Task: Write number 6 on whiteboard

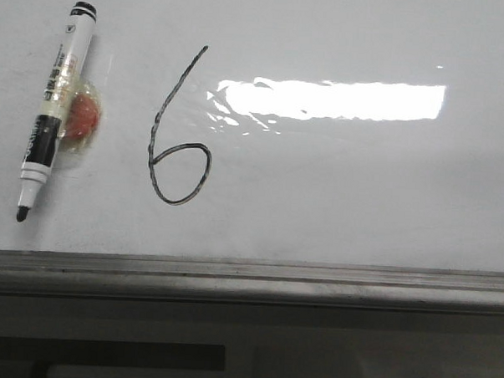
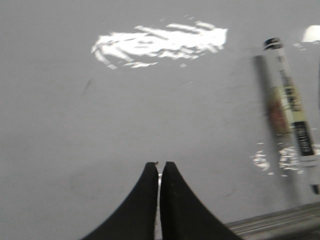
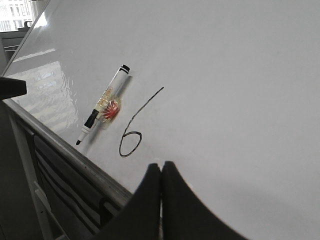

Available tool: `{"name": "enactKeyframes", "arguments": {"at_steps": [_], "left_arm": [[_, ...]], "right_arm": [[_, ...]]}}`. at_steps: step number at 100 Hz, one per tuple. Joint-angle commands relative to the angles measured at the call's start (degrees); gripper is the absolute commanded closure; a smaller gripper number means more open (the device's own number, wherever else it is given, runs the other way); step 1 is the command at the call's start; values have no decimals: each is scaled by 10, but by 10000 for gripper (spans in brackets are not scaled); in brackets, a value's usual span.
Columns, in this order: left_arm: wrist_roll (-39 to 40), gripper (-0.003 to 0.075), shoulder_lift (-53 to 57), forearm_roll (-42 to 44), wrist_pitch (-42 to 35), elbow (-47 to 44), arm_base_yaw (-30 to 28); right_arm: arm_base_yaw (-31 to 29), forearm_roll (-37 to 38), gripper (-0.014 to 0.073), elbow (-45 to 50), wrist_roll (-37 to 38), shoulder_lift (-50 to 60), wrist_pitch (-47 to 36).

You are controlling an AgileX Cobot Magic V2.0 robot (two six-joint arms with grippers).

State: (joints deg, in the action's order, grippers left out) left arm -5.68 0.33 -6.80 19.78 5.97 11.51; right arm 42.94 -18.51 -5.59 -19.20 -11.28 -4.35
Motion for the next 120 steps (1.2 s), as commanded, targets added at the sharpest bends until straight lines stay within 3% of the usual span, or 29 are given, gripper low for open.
{"name": "enactKeyframes", "arguments": {"at_steps": [1, 23, 41, 70, 120], "left_arm": [[6, 741, 5, -11, -49, 3, -50], [13, 741, 16, 3, -103, -26, -130], [97, 741, 16, 45, -138, -67, -139], [98, 741, 16, 61, -37, -66, -139], [98, 741, 16, 60, -38, -66, -139]], "right_arm": [[-4, 7, 663, -16, -5, -4, -41], [-4, 7, 663, -16, -5, -4, -41], [-4, 7, 663, -16, -5, -4, -41], [-4, 7, 663, -16, -5, -4, -41], [-4, 7, 663, -16, -5, -4, -41]]}}
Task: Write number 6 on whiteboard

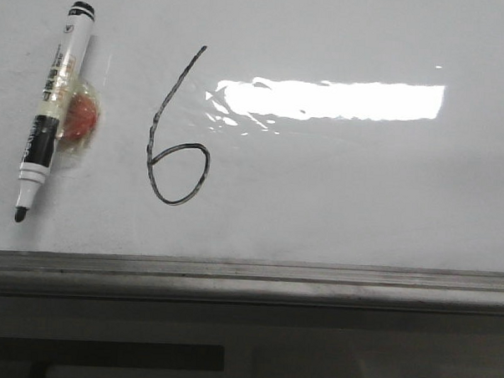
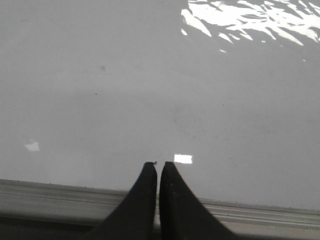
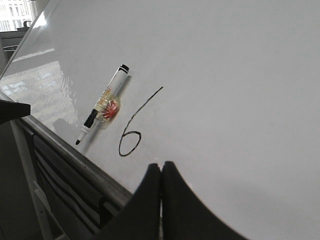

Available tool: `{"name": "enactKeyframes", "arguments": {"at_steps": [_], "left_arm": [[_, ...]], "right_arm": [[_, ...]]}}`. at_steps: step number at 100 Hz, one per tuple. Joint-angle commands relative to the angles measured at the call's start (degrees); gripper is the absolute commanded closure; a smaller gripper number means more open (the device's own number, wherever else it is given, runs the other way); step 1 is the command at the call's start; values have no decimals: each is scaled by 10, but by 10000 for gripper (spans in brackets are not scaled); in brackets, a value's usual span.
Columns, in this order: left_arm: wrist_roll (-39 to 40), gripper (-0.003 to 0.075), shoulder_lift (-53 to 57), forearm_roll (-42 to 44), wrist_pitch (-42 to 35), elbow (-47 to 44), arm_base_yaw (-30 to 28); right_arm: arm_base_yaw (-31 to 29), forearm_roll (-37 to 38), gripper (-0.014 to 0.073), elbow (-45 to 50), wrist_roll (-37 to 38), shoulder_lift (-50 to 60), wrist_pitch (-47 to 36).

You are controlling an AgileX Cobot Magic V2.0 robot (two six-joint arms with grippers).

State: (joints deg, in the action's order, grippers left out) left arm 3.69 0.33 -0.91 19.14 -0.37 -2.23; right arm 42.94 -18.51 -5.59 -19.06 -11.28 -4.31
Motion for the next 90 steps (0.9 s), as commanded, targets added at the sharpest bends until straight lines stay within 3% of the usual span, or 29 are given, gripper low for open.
{"name": "enactKeyframes", "arguments": {"at_steps": [1, 62, 79, 90], "left_arm": [[5, 741, 16, 1, -32, -2, -2], [5, 741, 16, 1, -32, -2, -2], [5, 741, 16, 1, -32, -2, -2], [5, 741, 16, 1, -32, -2, -2]], "right_arm": [[-4, 7, 663, -16, -6, -4, -41], [-4, 7, 663, -16, -6, -4, -41], [-42, 74, 663, -16, 4, -4, -62], [-98, 128, 663, -16, 75, -4, -57]]}}
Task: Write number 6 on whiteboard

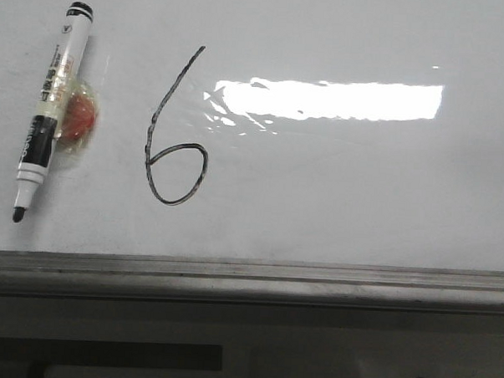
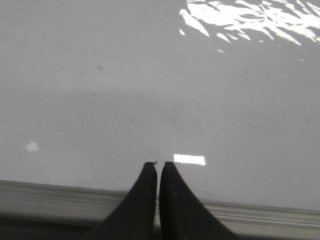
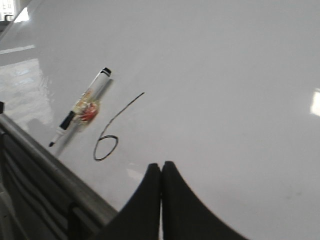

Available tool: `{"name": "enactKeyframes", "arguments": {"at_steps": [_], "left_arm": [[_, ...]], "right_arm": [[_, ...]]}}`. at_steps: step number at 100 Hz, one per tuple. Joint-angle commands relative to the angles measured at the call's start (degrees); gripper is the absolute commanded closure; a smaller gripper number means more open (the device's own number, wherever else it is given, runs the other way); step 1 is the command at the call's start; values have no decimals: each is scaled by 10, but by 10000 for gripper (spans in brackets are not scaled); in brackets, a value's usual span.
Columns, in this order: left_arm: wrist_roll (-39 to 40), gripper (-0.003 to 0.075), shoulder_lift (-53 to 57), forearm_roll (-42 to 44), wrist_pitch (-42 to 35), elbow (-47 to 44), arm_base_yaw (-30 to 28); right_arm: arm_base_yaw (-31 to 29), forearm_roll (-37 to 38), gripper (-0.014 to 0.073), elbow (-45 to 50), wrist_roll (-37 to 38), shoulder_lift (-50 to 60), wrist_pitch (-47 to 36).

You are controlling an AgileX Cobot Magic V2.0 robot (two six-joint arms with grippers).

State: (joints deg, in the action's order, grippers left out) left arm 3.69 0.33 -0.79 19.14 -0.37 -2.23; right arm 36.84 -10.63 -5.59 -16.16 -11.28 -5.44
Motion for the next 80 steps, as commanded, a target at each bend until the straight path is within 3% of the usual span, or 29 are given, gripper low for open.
{"name": "enactKeyframes", "arguments": {"at_steps": [1, 14, 50, 72, 80], "left_arm": [[5, 741, 16, 0, -32, -2, -2], [5, 741, 16, 0, -32, -2, -2], [5, 741, 16, 0, -32, -2, -2], [5, 741, 16, 0, -32, -2, -2], [5, 741, 16, 0, -32, -2, -2]], "right_arm": [[-41, 60, 663, -16, 52, -4, -46], [-115, 122, 663, -16, 120, -4, -43], [-337, 127, 663, 0, 122, 38, 8], [-398, 127, 663, 64, 131, 106, 26], [-406, 127, 663, 69, 131, 128, 94]]}}
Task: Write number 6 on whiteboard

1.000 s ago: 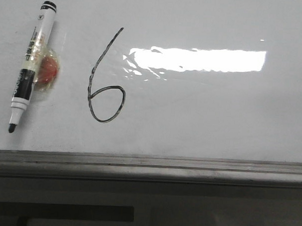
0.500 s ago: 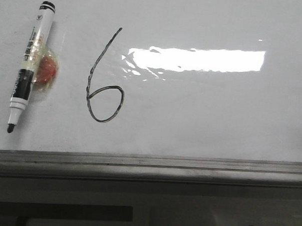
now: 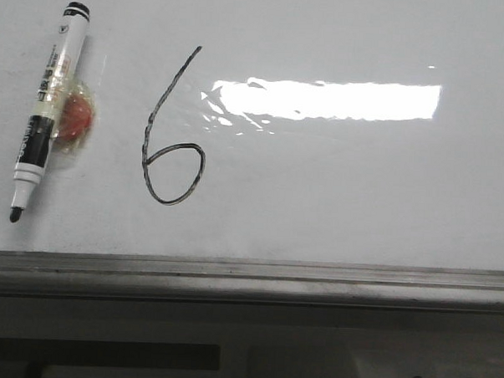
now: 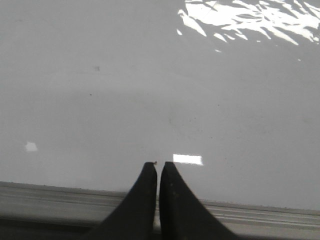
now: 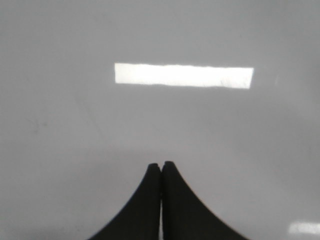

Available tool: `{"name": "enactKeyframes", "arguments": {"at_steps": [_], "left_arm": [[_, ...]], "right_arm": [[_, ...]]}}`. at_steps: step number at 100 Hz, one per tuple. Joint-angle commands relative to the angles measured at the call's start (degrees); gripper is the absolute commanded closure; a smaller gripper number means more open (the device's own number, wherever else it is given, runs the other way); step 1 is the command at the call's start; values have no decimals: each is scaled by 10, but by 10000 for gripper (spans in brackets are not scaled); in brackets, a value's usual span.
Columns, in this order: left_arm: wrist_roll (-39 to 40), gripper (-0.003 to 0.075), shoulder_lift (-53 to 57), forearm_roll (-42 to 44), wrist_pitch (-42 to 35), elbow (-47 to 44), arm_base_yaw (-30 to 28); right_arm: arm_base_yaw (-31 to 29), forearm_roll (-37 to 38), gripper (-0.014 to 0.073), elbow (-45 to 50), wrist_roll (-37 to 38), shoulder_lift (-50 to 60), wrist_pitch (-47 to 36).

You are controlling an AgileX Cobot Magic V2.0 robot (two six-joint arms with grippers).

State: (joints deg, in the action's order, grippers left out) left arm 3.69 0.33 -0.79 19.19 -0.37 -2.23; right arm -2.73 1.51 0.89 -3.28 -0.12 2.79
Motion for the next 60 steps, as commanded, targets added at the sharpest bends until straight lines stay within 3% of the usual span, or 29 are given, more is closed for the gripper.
{"name": "enactKeyframes", "arguments": {"at_steps": [1, 25, 60], "left_arm": [[5, 741, 16, 0, -32, -2, -2], [5, 741, 16, 0, -32, -2, -2], [5, 741, 16, 0, -32, -2, -2]], "right_arm": [[-13, 6, 663, 5, 2, 19, 17], [-21, 8, 663, 6, 2, 20, 149], [-21, 6, 663, 6, 2, 20, 150]]}}
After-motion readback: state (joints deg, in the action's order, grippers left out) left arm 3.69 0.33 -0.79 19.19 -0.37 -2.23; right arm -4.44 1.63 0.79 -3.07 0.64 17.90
